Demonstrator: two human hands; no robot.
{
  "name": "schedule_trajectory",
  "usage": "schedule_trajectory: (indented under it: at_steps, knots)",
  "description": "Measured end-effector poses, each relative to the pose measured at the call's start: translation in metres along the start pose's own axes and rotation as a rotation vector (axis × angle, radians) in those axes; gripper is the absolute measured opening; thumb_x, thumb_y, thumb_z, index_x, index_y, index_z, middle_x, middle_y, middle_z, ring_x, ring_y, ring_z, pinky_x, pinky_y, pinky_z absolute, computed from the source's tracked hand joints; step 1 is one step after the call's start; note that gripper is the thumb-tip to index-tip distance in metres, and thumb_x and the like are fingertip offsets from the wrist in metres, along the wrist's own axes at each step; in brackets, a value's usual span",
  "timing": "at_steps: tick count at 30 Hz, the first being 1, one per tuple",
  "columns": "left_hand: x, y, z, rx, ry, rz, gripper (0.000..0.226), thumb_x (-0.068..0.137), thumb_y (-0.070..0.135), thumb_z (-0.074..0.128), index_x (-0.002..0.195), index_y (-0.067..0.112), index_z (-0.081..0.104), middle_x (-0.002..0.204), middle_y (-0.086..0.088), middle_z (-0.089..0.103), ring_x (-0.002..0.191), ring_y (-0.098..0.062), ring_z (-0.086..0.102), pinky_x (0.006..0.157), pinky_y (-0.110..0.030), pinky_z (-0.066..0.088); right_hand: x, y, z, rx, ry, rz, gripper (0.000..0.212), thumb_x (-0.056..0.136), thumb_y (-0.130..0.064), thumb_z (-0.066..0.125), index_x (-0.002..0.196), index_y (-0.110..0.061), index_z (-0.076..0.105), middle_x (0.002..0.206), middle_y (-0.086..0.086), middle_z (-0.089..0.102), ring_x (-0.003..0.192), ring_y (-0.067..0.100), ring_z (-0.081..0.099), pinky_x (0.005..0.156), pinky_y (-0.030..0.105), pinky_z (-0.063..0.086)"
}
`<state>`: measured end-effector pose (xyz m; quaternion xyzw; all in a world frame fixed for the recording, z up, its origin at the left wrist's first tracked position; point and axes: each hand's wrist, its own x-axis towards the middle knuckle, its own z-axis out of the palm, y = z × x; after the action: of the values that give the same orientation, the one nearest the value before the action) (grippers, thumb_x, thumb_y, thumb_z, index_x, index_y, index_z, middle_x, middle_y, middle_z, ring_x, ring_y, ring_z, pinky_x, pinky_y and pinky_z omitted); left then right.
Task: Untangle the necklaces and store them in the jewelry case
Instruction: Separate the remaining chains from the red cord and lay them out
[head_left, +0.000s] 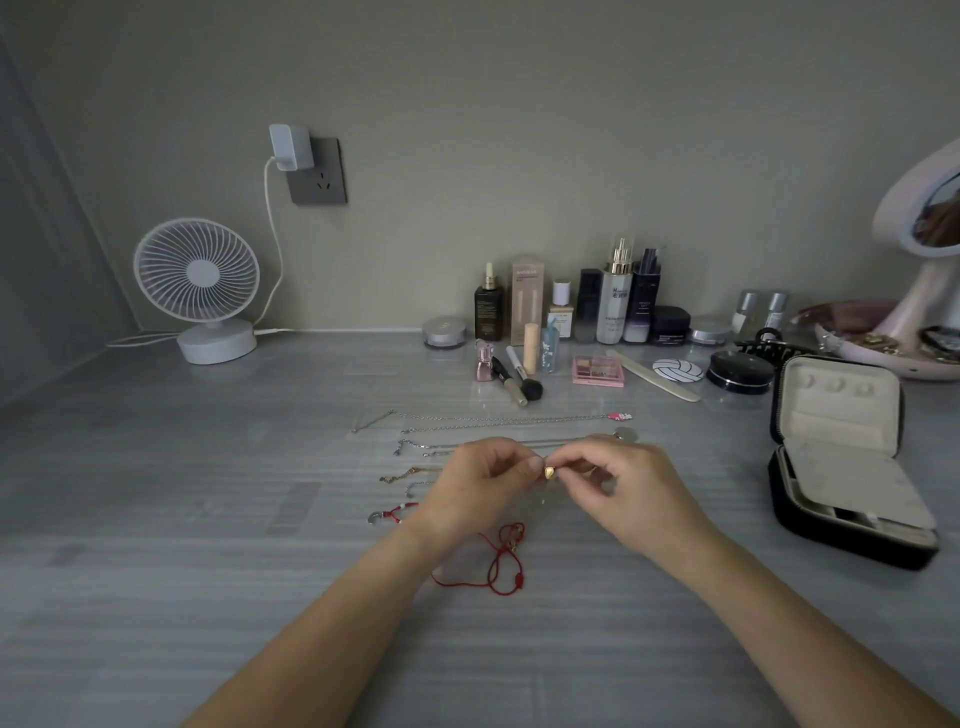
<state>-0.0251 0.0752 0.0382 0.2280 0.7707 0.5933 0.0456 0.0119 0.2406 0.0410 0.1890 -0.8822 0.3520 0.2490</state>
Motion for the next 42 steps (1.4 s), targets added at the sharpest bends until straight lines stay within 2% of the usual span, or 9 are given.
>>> schedule_trajectory:
  at_steps: [4, 9, 12, 15, 18, 23, 31, 36, 42]
  knots:
    - [0.001, 0.000, 0.000, -0.007, 0.027, 0.010, 0.020, 0.087, 0.013, 0.061, 0.070, 0.024, 0.064, 0.067, 0.012, 0.065, 0.071, -0.006, 0.058, 0.076, -0.024, 0.047, 0.000, -0.002, -0.001, 0.101, 0.074, 0.112, 0.013, 0.083, -0.009, 0.065, 0.091, -0.016, 0.072, 0.078, -0.007, 0.070, 0.069, 0.005, 0.063, 0.059, 0.012, 0.046]
    - [-0.001, -0.001, 0.002, 0.082, 0.026, 0.059, 0.015, 0.087, 0.018, 0.062, 0.074, 0.027, 0.065, 0.075, 0.009, 0.066, 0.074, -0.002, 0.059, 0.077, -0.024, 0.048, 0.002, -0.001, 0.000, 0.098, -0.002, 0.143, 0.009, 0.080, -0.012, 0.069, 0.084, -0.019, 0.073, 0.077, -0.008, 0.067, 0.077, 0.000, 0.058, 0.064, 0.008, 0.041]
    - [-0.004, 0.005, 0.004, -0.057, 0.028, 0.003, 0.017, 0.095, 0.020, 0.047, 0.089, 0.020, 0.063, 0.083, 0.004, 0.065, 0.080, -0.005, 0.060, 0.076, -0.016, 0.046, 0.005, -0.004, -0.003, 0.275, 0.032, 0.224, 0.012, 0.079, -0.010, 0.069, 0.077, -0.022, 0.071, 0.073, -0.005, 0.069, 0.067, 0.005, 0.060, 0.063, 0.016, 0.046]
    - [-0.006, 0.008, 0.006, -0.193, -0.049, -0.090, 0.025, 0.098, 0.021, 0.040, 0.096, 0.020, 0.064, 0.087, 0.005, 0.069, 0.084, -0.004, 0.063, 0.081, -0.020, 0.045, 0.007, -0.007, -0.006, 0.359, 0.028, 0.267, 0.015, 0.079, -0.009, 0.069, 0.073, -0.023, 0.070, 0.069, -0.002, 0.070, 0.064, 0.012, 0.062, 0.063, 0.022, 0.049]
    - [-0.007, 0.007, 0.005, -0.203, -0.074, -0.088, 0.018, 0.095, 0.017, 0.047, 0.090, 0.016, 0.064, 0.078, 0.004, 0.066, 0.077, -0.007, 0.059, 0.080, -0.023, 0.044, 0.007, -0.009, -0.008, 0.403, 0.024, 0.333, 0.019, 0.079, -0.008, 0.069, 0.069, -0.024, 0.069, 0.057, -0.005, 0.064, 0.050, 0.004, 0.054, 0.054, 0.016, 0.045]
    - [-0.006, 0.005, 0.005, -0.207, -0.055, -0.088, 0.012, 0.088, 0.012, 0.059, 0.078, 0.017, 0.064, 0.070, 0.003, 0.061, 0.069, -0.007, 0.056, 0.077, -0.021, 0.046, 0.008, -0.011, -0.008, 0.438, 0.002, 0.398, 0.016, 0.080, -0.006, 0.067, 0.069, -0.017, 0.067, 0.059, 0.002, 0.061, 0.045, 0.003, 0.052, 0.050, 0.015, 0.044]
    - [-0.006, 0.008, 0.006, -0.324, -0.044, -0.161, 0.022, 0.095, 0.016, 0.047, 0.077, 0.014, 0.059, 0.081, -0.003, 0.070, 0.082, -0.016, 0.064, 0.084, -0.026, 0.048, 0.008, -0.015, -0.010, 0.511, 0.021, 0.507, 0.015, 0.082, -0.005, 0.064, 0.069, -0.013, 0.065, 0.054, 0.001, 0.064, 0.050, 0.008, 0.058, 0.041, 0.011, 0.033]
    - [-0.007, 0.010, 0.003, -0.511, -0.139, -0.197, 0.028, 0.096, 0.020, 0.042, 0.070, 0.012, 0.049, 0.063, -0.003, 0.062, 0.063, -0.019, 0.063, 0.063, -0.022, 0.051, 0.013, -0.014, -0.018, 0.854, 0.072, 0.638, 0.015, 0.088, -0.003, 0.052, 0.074, -0.007, 0.058, 0.062, 0.007, 0.069, 0.043, 0.010, 0.054, 0.036, 0.015, 0.029]
    - [-0.002, 0.005, -0.006, -0.607, -0.118, -0.181, 0.028, 0.088, 0.027, 0.053, 0.065, 0.014, 0.044, 0.050, 0.003, 0.045, 0.051, -0.013, 0.051, 0.069, -0.032, 0.038, 0.017, -0.006, -0.021, 1.068, 0.124, 0.716, 0.022, 0.090, -0.002, 0.044, 0.072, -0.012, 0.051, 0.046, -0.001, 0.051, 0.039, 0.007, 0.039, 0.034, 0.015, 0.025]
